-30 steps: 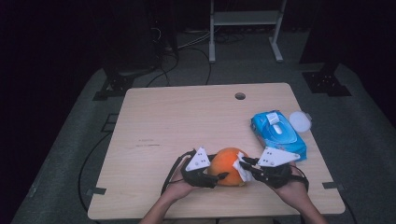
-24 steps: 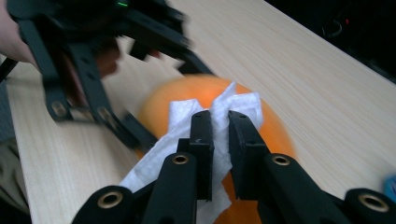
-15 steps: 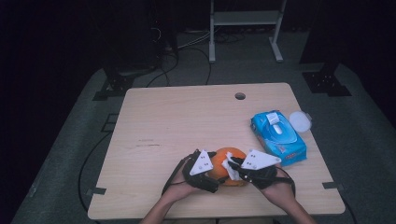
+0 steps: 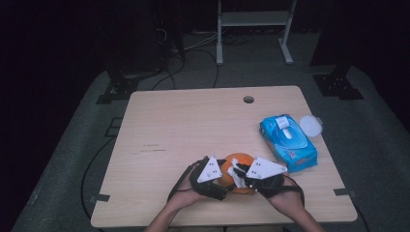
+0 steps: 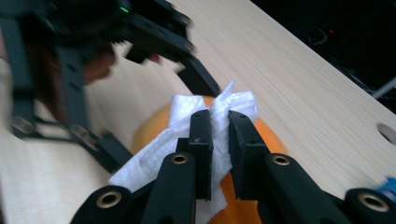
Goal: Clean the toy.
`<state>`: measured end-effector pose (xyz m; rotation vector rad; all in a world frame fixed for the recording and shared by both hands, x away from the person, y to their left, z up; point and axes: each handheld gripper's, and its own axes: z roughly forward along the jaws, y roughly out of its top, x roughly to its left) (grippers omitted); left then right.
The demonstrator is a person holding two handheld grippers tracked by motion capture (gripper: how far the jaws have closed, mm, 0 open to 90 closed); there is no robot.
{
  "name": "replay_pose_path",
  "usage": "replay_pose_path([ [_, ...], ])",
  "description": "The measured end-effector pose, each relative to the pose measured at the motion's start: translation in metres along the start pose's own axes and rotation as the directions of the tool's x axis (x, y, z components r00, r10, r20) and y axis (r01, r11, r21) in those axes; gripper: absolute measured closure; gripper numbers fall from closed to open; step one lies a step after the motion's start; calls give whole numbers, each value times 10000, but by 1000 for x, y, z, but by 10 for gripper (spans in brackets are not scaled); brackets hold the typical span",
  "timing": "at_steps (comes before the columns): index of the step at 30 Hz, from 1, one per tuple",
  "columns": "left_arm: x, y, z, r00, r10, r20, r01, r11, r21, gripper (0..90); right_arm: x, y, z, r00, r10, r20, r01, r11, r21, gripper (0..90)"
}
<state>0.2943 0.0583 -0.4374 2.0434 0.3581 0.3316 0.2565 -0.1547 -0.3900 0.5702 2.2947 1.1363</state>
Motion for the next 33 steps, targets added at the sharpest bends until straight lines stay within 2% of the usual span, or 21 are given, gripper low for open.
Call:
replay_pose_path([
  [2,6,-2,1,9966,-769,281,763,9968,226,113,-8,-4,-3,9994,270,204,-270,9996,17,794],
  [3,8,-3,1,9957,-852,369,844,9962,230,144,-11,-5,-6,9988,423,262,-422,9991,-24,794],
  [5,5,-3,1,9972,-708,226,706,9974,133,240,-14,-6,-8,9979,601,236,-599,9981,-109,795],
  [7,0,-1,2,9997,-244,24,243,9996,137,287,-8,-4,-8,9987,465,193,-462,9988,-182,796],
  [9,-6,2,2,9996,270,-48,-269,9996,125,311,1,1,-5,9990,358,-250,-367,9987,-353,796],
  [10,-8,3,3,9984,553,-76,-550,9982,252,316,6,3,-3,9985,243,-489,-261,9990,-360,795],
  [11,-11,4,3,9970,770,-109,-766,9964,361,320,11,5,0,9982,-61,-590,44,9996,-290,795],
  [12,-11,3,3,9960,877,-158,-869,9952,458,322,15,7,3,9980,-307,-551,296,9994,-203,795],
  [14,-9,1,1,9959,888,-147,-879,9947,531,331,12,6,3,9986,-326,-423,321,9994,-124,795],
  [15,-8,-1,2,9970,759,-151,-750,9959,511,332,9,5,2,9992,-227,-337,223,9996,-144,795],
  [19,-4,-5,3,9985,536,-96,-531,9976,447,325,-16,-5,-8,9981,470,397,-468,9989,-56,794],
  [20,-4,-5,3,9986,522,-72,-518,9978,404,310,-22,-8,-10,9965,654,521,-655,9979,1,794],
  [21,-4,-5,3,9986,522,-72,-518,9978,404,278,-22,-8,-10,9965,654,521,-655,9979,1,794],
  [22,-3,-3,3,9998,178,96,-179,9998,113,227,-29,-14,-12,9945,939,471,-940,9956,15,794],
  [24,-2,0,5,9994,-253,252,253,9997,-18,171,-28,-14,-13,9943,921,537,-923,9957,21,796],
  [25,-4,1,6,9993,-297,209,298,9995,-50,171,-25,-13,-12,9948,890,489,-890,9960,-29,797],
  [28,-8,-1,5,9994,344,-60,-342,9992,185,255,-10,-6,-7,9985,545,54,-544,9984,-170,796],
  [30,-9,-3,4,9987,504,-80,-501,9982,324,300,-1,-2,-3,9986,235,-470,-245,9995,-197,794],
  [32,-8,-4,3,9985,538,-104,-535,9980,330,322,2,0,-1,9992,-116,-377,114,9999,-37,793],
  [33,-7,-4,3,9986,527,-88,-523,9981,329,328,-1,0,-2,9994,-51,-330,51,10000,1,792],
])
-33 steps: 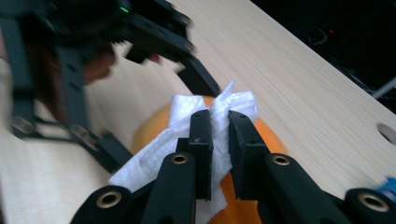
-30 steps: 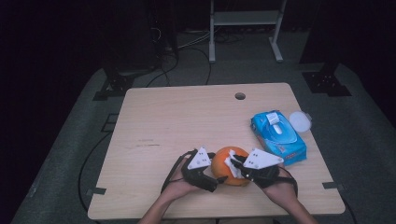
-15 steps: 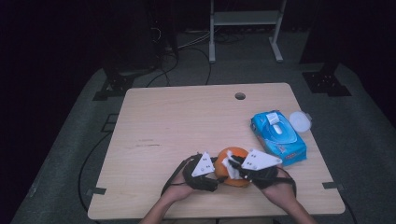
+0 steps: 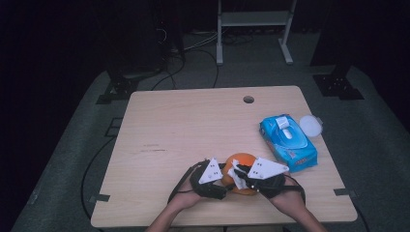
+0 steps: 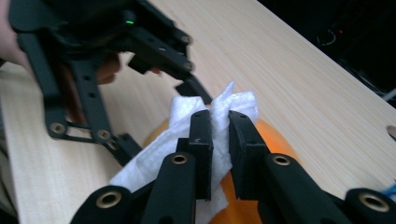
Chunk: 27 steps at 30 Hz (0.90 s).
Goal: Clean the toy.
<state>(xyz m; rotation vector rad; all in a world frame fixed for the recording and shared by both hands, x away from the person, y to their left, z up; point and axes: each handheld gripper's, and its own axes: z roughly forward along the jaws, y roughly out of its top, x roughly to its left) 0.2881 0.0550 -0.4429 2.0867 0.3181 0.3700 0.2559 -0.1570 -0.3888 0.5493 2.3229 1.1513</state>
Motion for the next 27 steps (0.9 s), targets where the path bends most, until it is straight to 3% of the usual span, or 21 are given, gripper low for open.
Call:
replay_pose_path([
  [3,0,0,0,9999,-104,53,105,9999,-80,330,-14,-7,-5,9986,304,436,-306,9995,51,792],
  [5,-3,2,1,10000,-59,-7,59,9999,-161,333,-21,-11,-9,9967,708,396,-707,9975,-57,792],
  [7,-5,5,2,9997,187,-148,-188,9998,-86,336,-21,-12,-10,9966,762,324,-759,9971,-115,795],
  [9,-8,7,2,9991,357,-231,-357,9994,9,336,-15,-9,-8,9973,734,77,-732,9970,-263,796],
  [11,-11,8,4,9986,441,-286,-441,9990,-1,335,-7,-5,-3,9946,858,-587,-884,9951,-436,796],
  [12,-11,8,4,9986,441,-286,-441,9990,-1,334,-7,-5,-3,9946,858,-587,-884,9951,-436,796],
  [13,-13,8,5,9976,625,-283,-623,9980,95,334,3,-2,7,9894,797,-1218,-848,9957,-379,794],
  [16,-11,6,4,9979,585,-261,-582,9982,134,334,9,-2,12,9915,654,-1127,-685,9974,-233,794],
  [21,-3,-2,3,9998,152,-90,-150,9997,200,336,-15,-9,-2,9935,1094,-316,-1106,9931,-382,795],
  [24,1,-6,2,10000,59,13,-59,9994,342,334,-32,-20,-9,9878,1547,178,-1542,9877,-276,795],
  [26,2,-7,2,10000,40,56,-42,9994,358,318,-37,-26,-11,9807,1937,252,-1930,9808,-266,795],
  [27,5,-7,1,9994,-243,230,234,9990,380,291,-37,-28,-11,9793,2011,239,-2003,9792,-320,795],
])
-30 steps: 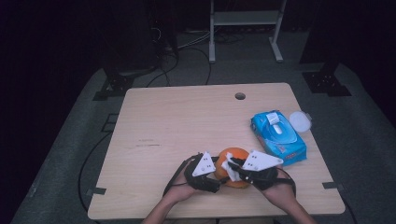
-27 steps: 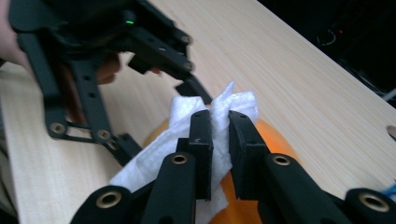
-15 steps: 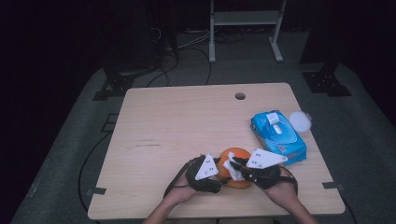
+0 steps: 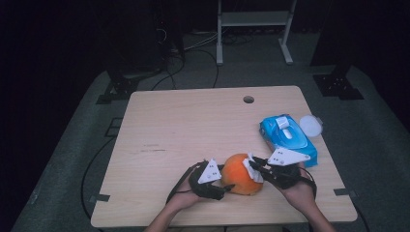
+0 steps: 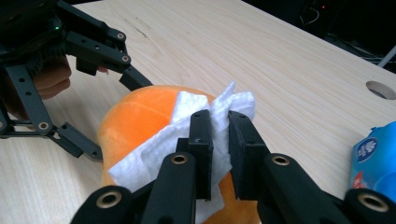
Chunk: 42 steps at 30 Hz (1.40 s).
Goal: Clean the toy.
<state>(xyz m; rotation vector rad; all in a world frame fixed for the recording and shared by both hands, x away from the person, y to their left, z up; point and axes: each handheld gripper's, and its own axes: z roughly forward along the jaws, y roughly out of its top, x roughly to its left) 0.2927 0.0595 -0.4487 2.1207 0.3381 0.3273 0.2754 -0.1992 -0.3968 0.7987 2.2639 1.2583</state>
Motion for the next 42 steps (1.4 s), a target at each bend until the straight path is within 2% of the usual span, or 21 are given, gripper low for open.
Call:
replay_pose_path([
  [2,4,3,-3,9990,-401,209,403,9992,-83,195,6,0,4,9998,-118,162,118,9999,-15,797],
  [3,4,3,-3,9990,-401,209,403,9992,-83,161,6,0,4,9998,-118,162,118,9999,-15,797],
  [4,6,8,-8,9980,-628,117,634,9957,-670,143,13,3,11,9997,-227,-17,227,9997,-131,797],
  [5,5,11,-10,9979,-640,125,649,9935,-934,139,16,5,14,9996,-196,-191,192,9996,-195,797],
  [7,3,13,-10,9988,-481,97,488,9939,-984,180,20,7,17,9989,-274,-387,268,9995,-178,797],
  [8,-1,12,-7,9999,58,-119,-64,9986,-527,201,32,10,24,9964,-613,-593,609,9981,-94,797],
  [9,-1,12,-7,9999,58,-119,-64,9986,-527,226,32,10,24,9964,-613,-593,609,9981,-94,797],
  [10,1,7,-7,9999,-129,-68,125,9983,-563,243,36,10,25,9941,-982,-458,986,9951,66,796],
  [14,9,3,-9,9963,-856,18,856,9950,-507,268,23,3,19,9969,-752,-250,755,9971,106,794],
  [18,11,2,-9,9959,-907,35,907,9949,-447,280,10,-7,10,9995,-302,-27,303,9993,197,795],
  [20,9,4,-8,9984,-559,-62,554,9966,-604,249,10,-8,9,9997,-246,17,245,9995,197,795],
  [22,6,8,-5,9996,-173,-223,154,9966,-805,167,13,-5,12,9996,-280,36,280,9995,176,796],
  [24,3,9,-3,9998,14,-206,-28,9974,-716,160,18,-1,16,9990,-440,-31,440,9990,66,796],
  [25,4,7,-4,9998,2,-198,-16,9977,-685,191,22,1,17,9984,-553,-63,553,9985,23,796],
  [28,9,4,-6,9987,-508,-106,504,9980,-391,294,25,2,17,9966,-816,-95,817,9967,20,795],
  [32,17,0,-7,9940,-1084,-141,1079,9936,-328,327,13,-3,12,9985,-526,147,523,9983,248,793],
  [35,19,-1,-8,9926,-1207,-114,1203,9921,-363,327,4,-10,7,9996,-134,231,125,9992,373,793],
  [37,18,1,-8,9941,-1077,-121,1071,9933,-444,293,3,-11,5,9999,43,124,-47,9996,272,793],
  [39,13,6,-10,9981,-528,-303,504,9960,-736,197,7,-9,8,9999,-68,90,66,9997,219,795],
  [41,8,11,-11,9994,-163,-309,132,9950,-992,178,14,-4,11,9998,-222,12,222,9997,81,795],
  [42,5,13,-10,9993,-36,-374,2,9957,-921,187,16,-1,13,9995,-309,-71,309,9995,-10,795],
])
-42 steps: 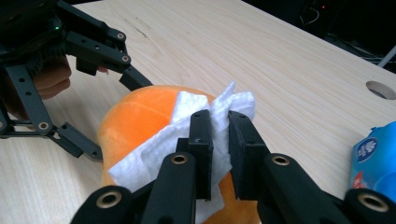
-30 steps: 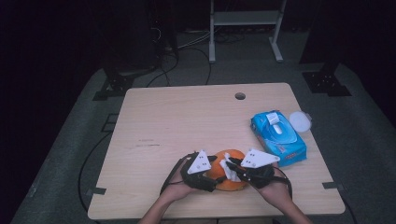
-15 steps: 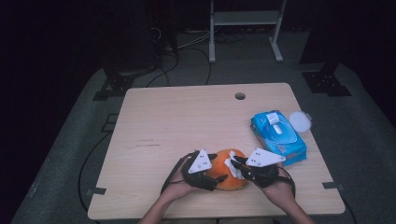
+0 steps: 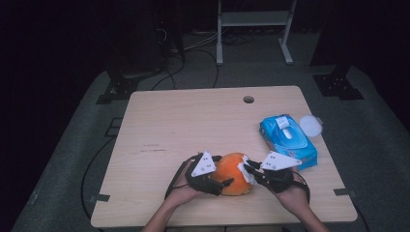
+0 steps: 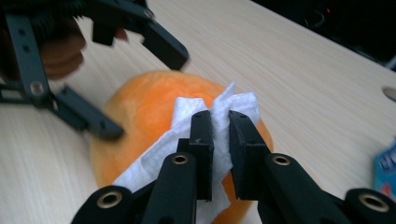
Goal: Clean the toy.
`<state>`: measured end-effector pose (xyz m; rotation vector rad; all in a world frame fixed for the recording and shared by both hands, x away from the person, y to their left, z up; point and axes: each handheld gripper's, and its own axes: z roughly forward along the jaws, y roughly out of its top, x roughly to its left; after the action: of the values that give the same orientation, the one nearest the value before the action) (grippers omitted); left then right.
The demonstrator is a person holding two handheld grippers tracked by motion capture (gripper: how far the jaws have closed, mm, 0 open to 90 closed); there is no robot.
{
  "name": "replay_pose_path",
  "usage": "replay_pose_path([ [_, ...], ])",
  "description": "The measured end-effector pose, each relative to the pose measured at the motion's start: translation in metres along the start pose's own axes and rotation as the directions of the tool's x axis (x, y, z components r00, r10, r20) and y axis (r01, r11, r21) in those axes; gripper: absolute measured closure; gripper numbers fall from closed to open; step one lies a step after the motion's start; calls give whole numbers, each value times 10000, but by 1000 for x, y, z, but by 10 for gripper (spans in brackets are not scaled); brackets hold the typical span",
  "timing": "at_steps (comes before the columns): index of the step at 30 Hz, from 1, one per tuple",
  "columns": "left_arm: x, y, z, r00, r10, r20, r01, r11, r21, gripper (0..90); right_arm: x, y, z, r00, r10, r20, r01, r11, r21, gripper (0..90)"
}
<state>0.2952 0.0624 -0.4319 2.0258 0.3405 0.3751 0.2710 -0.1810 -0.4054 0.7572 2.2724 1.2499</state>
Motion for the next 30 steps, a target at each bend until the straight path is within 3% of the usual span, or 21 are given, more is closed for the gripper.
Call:
replay_pose_path([
  [1,-1,-1,1,9999,136,-79,-134,9998,143,210,2,3,1,9999,-129,-49,128,9999,-79,794],
  [3,0,-2,2,10000,38,-21,-37,9998,195,284,4,4,3,9996,-256,-109,255,9996,-123,794],
  [4,6,-7,1,9993,-354,102,349,9985,431,315,6,4,4,9993,-352,-104,352,9994,-42,794],
  [7,12,-11,0,9979,-630,171,621,9969,474,344,1,0,3,9998,-184,-115,185,9998,29,793],
  [8,17,-15,-2,9953,-955,131,948,9944,474,347,-2,-3,2,9999,-85,-95,86,9999,87,793],
  [11,22,-20,-5,9917,-1279,149,1272,9909,433,348,-8,-11,-1,9998,140,-154,-135,9995,295,793],
  [15,22,-21,-4,9910,-1331,163,1324,9905,381,349,-10,-15,-3,9992,342,-219,-335,9989,325,794],
  [18,20,-21,0,9908,-1333,221,1327,9907,291,348,-6,-3,1,9980,465,-426,-468,9989,-62,794],
  [21,20,-21,-2,9917,-1279,132,1274,9912,361,348,1,4,9,9990,30,-447,-30,10000,10,793],
  [30,24,-24,-5,9884,-1502,228,1496,9884,273,348,-10,-21,-8,9984,367,-428,-339,9974,637,794],
])
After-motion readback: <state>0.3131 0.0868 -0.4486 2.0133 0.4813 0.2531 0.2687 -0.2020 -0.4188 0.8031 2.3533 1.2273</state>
